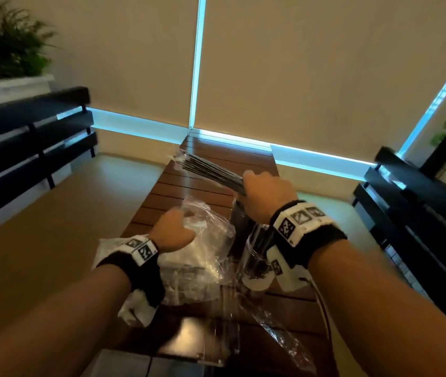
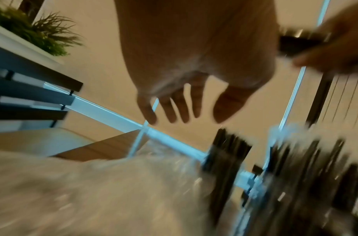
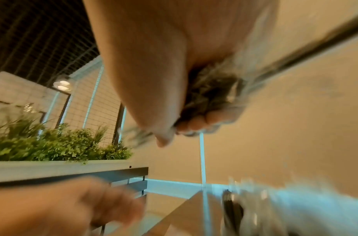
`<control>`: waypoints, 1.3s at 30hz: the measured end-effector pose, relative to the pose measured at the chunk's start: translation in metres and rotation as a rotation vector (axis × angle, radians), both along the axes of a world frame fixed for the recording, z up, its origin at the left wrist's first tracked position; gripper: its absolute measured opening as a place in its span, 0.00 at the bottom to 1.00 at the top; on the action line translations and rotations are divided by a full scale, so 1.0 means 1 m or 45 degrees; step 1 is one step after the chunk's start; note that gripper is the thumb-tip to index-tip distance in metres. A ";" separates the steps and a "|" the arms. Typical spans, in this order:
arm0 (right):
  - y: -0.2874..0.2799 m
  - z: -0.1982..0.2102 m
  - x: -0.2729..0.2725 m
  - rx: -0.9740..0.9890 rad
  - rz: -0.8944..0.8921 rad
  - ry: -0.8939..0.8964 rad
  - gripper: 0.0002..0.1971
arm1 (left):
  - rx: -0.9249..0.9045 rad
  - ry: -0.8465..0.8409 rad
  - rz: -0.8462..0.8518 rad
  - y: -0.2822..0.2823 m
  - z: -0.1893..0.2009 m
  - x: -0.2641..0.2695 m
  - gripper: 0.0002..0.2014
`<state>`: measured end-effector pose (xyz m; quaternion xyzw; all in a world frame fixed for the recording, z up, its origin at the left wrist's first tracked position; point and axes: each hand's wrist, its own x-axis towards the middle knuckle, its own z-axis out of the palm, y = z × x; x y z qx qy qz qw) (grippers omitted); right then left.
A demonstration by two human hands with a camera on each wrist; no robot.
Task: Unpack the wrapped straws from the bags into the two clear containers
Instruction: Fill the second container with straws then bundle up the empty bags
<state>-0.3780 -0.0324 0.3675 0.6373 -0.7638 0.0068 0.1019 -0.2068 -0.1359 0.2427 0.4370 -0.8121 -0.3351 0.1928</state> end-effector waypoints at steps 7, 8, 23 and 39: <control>-0.004 -0.059 0.027 -0.453 0.077 -0.720 0.15 | 0.832 1.221 -0.063 0.046 0.109 -0.044 0.16; -0.004 -0.061 0.031 -0.487 0.103 -0.754 0.16 | 0.866 1.293 0.069 0.049 0.113 -0.050 0.15; 0.009 -0.071 -0.003 0.117 -0.050 -1.113 0.18 | 0.209 1.419 0.301 0.058 0.172 -0.065 0.16; 0.018 0.019 -0.029 -0.986 -0.057 -1.488 0.15 | -0.321 0.596 0.307 0.053 0.106 -0.072 0.19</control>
